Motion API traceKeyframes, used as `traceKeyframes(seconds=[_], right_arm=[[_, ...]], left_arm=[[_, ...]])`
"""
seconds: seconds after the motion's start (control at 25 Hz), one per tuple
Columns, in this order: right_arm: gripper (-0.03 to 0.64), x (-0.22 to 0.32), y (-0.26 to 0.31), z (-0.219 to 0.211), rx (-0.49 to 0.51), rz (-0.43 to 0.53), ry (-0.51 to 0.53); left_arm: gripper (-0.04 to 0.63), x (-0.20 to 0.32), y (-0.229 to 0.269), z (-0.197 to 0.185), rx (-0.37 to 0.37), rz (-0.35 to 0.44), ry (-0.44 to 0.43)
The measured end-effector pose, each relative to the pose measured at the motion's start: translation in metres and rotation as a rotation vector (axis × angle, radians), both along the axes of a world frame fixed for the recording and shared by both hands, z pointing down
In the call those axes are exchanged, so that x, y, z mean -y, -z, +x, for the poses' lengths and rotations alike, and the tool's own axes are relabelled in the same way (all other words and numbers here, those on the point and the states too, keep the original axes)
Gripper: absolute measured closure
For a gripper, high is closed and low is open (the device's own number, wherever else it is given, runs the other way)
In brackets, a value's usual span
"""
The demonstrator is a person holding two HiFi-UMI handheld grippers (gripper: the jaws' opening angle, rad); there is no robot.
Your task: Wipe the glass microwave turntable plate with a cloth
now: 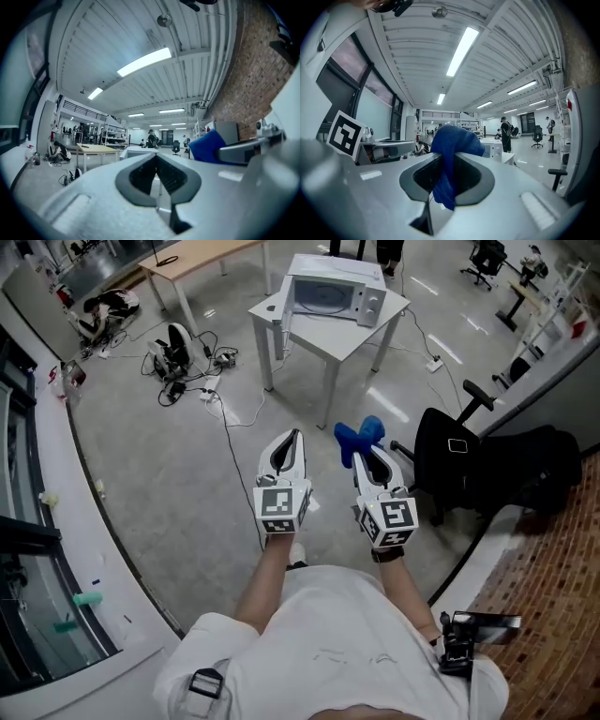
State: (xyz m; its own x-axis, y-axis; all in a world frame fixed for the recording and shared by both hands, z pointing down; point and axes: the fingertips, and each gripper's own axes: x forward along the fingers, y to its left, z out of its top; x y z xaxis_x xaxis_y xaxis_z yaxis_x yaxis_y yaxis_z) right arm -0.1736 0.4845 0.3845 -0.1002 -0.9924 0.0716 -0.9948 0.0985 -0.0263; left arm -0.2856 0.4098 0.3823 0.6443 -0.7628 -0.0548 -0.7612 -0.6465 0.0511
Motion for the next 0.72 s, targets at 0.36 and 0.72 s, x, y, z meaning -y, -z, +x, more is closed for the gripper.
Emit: traceKeyframes(seconds=[0.36,0.72], right_arm=[[0.554,0.073,-0.007,-0.041,0.003,-0.029,0.028],[0.552,0.129,-0.028,0.004,0.037,-0.064,-0.019]], left_arm=[[0.595,0.060,0.003,-0.023,-0.008,0.016,-0.037],[0.595,0.119,-0.026,0.018,0.003,-0.047,-0.077]])
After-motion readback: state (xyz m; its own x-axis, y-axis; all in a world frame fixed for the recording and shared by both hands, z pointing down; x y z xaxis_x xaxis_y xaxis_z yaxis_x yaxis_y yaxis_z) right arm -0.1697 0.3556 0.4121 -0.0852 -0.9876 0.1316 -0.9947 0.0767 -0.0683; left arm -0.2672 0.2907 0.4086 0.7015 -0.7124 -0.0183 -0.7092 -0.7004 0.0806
